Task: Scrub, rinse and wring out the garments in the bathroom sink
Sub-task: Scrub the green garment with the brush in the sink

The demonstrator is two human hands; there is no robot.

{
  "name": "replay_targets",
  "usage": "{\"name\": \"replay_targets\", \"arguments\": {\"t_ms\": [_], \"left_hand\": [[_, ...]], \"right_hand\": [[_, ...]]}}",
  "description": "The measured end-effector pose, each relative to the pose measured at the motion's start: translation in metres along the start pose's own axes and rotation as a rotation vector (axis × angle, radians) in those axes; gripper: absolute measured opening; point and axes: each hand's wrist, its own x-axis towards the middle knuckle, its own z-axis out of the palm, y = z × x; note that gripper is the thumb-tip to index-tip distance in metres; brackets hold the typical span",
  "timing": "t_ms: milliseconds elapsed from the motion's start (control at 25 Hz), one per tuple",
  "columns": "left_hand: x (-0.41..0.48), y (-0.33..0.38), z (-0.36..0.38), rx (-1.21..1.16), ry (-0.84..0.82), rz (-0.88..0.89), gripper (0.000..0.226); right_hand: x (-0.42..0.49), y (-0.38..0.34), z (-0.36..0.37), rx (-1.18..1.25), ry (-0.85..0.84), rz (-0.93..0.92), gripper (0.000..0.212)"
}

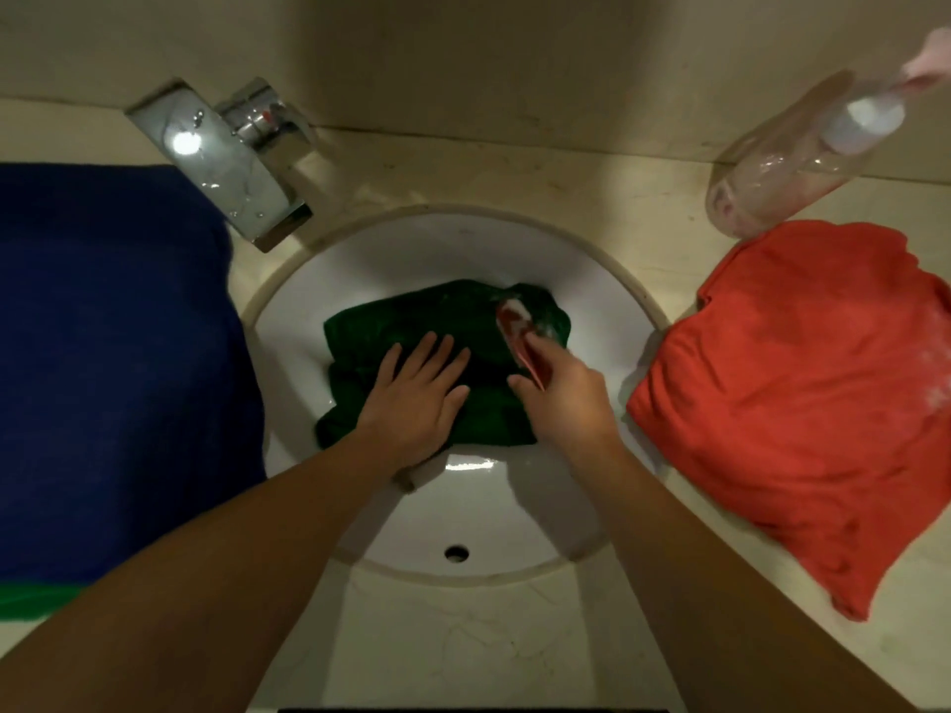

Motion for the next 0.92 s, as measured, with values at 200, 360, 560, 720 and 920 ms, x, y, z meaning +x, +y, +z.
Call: {"name": "replay_targets", "arguments": {"t_ms": [200, 360, 560, 720, 920], "left_hand": [[-0.016, -0.056, 0.016, 0.129, 0.104, -0.028, 0.064], [-0.002, -0.054, 0.007, 0.156, 0.062, -0.089, 0.059], [0.001, -0.061, 0.008, 0.229, 0.103, -0.098, 0.059], [0.007, -0.083, 0.000, 0.234, 0.116, -0.141, 0.057], [-0.007, -0.064, 0.002, 0.295, 0.007, -0.229, 0.060]], "right_hand": [[0.004, 0.034, 0.015, -0.169, -0.103, -0.029, 0.053], [0.010, 0.040, 0.001, -0.140, 0.061, 0.044, 0.045], [-0.030, -0.013, 0.060, -0.044, 0.018, -0.102, 0.035], [-0.029, 0.015, 0.051, -0.232, 0.016, -0.046, 0.035], [-0.032, -0.019, 0.082, -0.078, 0.060, 0.082, 0.032]]}}
